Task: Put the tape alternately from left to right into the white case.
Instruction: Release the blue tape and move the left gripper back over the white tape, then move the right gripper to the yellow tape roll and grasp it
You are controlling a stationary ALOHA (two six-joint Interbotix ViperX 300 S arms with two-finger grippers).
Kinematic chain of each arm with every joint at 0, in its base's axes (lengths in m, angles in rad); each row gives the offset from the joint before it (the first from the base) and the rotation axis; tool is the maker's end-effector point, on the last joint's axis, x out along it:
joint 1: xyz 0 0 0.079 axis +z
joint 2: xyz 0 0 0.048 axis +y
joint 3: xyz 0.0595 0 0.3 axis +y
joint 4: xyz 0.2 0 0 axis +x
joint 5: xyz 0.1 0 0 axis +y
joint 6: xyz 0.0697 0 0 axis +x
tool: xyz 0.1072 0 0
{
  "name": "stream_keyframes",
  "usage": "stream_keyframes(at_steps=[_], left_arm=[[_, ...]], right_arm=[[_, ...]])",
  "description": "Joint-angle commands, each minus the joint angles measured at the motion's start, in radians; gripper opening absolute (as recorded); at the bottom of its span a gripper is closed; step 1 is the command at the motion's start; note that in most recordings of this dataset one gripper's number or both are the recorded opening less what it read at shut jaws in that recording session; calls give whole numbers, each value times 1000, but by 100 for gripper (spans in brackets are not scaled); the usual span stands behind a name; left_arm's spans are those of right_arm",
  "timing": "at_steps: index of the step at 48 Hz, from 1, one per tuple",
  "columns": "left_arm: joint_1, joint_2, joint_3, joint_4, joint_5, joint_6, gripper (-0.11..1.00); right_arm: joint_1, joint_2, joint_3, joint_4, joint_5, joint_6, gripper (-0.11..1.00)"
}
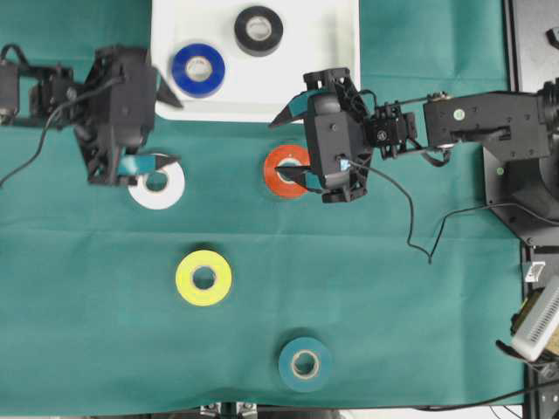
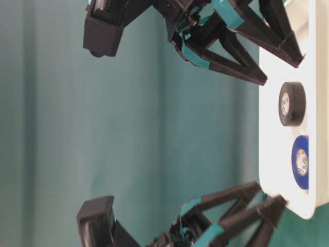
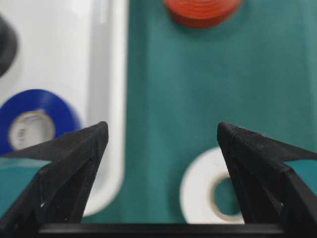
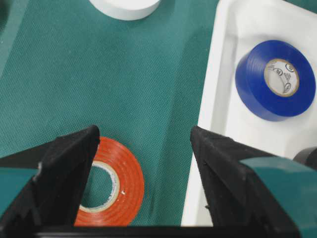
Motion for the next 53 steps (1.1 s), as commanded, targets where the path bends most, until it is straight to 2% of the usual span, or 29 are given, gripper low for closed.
stream_keyframes(at_steps=[1, 28, 45, 53], left_arm=[[-32, -32, 2, 2, -6, -2, 69], [-49, -34, 15, 0, -5, -3, 69], [-49, -34, 14, 0, -5, -3, 69], [-49, -32, 15, 2, -5, -3, 69]], right_arm=[[2, -12, -9, 0, -9, 2, 78], [26, -12, -8, 5, -8, 3, 78], [140, -12, 5, 9, -9, 8, 78], [187, -12, 15, 11, -8, 63, 78]])
